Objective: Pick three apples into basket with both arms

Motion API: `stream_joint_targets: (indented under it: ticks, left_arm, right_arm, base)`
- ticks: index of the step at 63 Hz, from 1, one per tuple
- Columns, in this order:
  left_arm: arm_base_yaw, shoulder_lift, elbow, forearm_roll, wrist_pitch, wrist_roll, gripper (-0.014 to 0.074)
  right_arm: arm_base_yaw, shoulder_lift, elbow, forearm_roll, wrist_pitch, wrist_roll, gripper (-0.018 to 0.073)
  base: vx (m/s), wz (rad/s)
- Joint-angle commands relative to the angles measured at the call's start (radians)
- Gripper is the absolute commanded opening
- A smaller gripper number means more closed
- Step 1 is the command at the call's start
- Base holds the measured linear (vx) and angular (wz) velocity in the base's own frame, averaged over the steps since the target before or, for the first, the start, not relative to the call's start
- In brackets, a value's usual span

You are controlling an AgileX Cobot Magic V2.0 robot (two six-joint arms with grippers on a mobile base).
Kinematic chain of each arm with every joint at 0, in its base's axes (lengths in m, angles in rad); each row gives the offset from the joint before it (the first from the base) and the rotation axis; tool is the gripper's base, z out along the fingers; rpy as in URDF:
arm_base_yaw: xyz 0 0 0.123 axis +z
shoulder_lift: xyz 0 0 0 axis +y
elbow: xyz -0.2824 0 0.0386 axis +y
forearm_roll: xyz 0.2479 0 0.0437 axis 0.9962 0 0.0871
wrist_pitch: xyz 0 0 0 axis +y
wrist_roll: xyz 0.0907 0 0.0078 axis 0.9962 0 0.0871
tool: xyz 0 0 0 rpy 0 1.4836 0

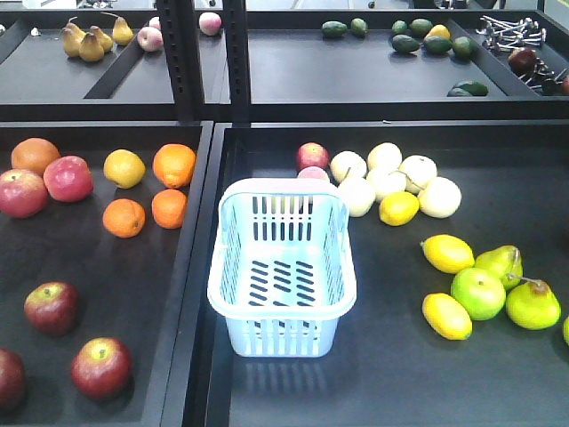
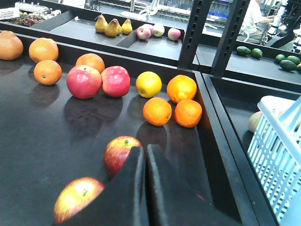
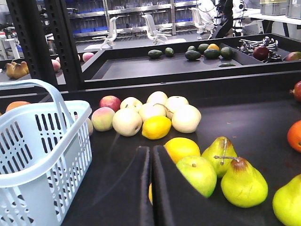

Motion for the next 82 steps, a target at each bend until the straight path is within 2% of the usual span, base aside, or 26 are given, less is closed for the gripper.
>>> stream_joint_targets:
  ticks: [1,82]
  left_arm:
    - [-0.002,-0.015,0.009,0.002,-0.068,-0.009,-0.0006]
    - [-0.003,-0.015,0.009,0.003,-0.068,-0.008,-0.0006]
  right_arm:
    - [-0.005,-0.013,0.014,-0.01,-0.078,-0.012,-0.0004]
    - [-0.005,-0.013,0.014,-0.01,-0.078,-0.012,-0.0004]
  base:
    - [0.1,0.0]
    - [0.05,0.01]
